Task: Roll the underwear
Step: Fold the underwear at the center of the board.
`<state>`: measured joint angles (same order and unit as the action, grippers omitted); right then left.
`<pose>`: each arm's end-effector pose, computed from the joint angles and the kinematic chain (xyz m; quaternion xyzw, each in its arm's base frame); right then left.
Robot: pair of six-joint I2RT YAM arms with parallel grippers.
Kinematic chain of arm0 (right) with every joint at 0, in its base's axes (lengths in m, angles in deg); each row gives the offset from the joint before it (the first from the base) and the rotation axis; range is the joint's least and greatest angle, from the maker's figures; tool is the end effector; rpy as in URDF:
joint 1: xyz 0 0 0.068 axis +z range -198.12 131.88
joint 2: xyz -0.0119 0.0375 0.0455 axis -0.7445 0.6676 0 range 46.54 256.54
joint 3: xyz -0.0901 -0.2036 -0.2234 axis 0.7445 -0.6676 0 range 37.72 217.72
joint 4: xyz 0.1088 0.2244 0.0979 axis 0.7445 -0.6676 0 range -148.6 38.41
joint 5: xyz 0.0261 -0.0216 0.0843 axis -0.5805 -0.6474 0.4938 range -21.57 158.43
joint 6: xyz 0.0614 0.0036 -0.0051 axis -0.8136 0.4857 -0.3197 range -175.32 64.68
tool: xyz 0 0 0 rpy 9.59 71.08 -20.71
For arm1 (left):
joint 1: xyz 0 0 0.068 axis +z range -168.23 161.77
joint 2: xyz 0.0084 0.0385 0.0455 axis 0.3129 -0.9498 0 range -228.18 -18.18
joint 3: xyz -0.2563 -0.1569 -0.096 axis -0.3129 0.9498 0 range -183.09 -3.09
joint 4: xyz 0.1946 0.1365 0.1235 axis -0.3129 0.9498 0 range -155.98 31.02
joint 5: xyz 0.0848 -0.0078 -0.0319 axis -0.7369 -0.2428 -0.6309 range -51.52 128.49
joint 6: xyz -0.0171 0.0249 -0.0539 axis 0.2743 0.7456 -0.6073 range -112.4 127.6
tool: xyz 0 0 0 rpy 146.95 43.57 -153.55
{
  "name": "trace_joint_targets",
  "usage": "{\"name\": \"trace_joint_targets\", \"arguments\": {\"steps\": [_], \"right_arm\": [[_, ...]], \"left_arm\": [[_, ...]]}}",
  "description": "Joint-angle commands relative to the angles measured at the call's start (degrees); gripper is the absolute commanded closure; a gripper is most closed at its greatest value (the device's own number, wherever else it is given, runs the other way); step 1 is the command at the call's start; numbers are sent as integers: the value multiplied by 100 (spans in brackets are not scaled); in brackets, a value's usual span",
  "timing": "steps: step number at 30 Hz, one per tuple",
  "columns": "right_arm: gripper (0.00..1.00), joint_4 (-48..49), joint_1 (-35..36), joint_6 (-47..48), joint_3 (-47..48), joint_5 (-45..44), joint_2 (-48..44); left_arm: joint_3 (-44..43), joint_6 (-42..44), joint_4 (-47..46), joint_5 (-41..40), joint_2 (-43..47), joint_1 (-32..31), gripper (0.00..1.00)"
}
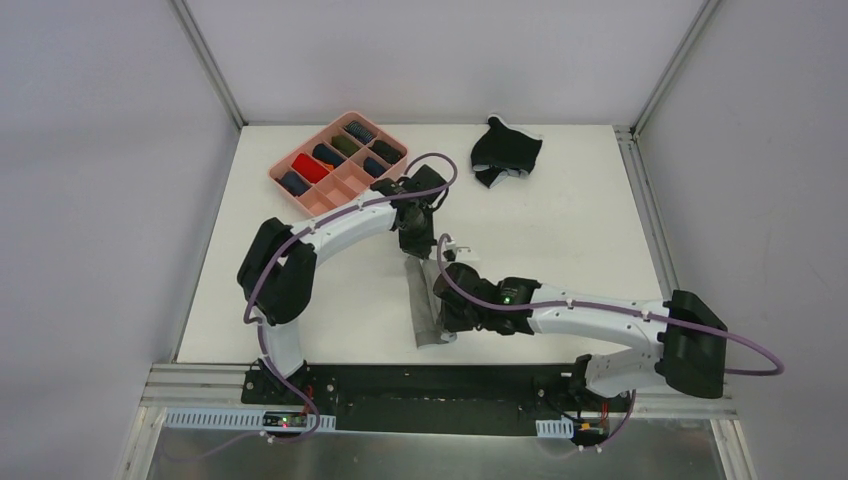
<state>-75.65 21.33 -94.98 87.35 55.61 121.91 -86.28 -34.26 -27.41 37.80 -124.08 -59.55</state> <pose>0.1052 0.2513 0.2648 -0.2028 0.9117 0.2174 0.2835 0.3141 -0.2755 0.2619 -0.0061 0.9687 -0.1603 0.1894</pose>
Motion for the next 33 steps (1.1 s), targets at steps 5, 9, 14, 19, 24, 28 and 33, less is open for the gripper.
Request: {"name": "trace_joint_targets", "arguments": {"steps": [5,9,14,19,24,28,33], "right_arm": [[100,-28,137,305,448,-5,353],[100,103,163,381,489,48,541],[91,581,215,690,414,450,743],[54,679,217,718,357,439,580],[52,547,206,453,117,-167,-231],[66,395,129,105,-368,-890,-1047],[89,112,-440,-284,-903,-566,-1505]], "left_arm": [[15,195,-306,247,-146,182,100],[227,205,-310,124,-156,207,100],[689,27,-648,-304,41,210,100],[584,3,-611,-380,355,214,72],[288,-14,-227,-339,653,225,42],[270,-121,-13,-333,1019,221,39],[681,-488,63,190,1469,213,44]]}}
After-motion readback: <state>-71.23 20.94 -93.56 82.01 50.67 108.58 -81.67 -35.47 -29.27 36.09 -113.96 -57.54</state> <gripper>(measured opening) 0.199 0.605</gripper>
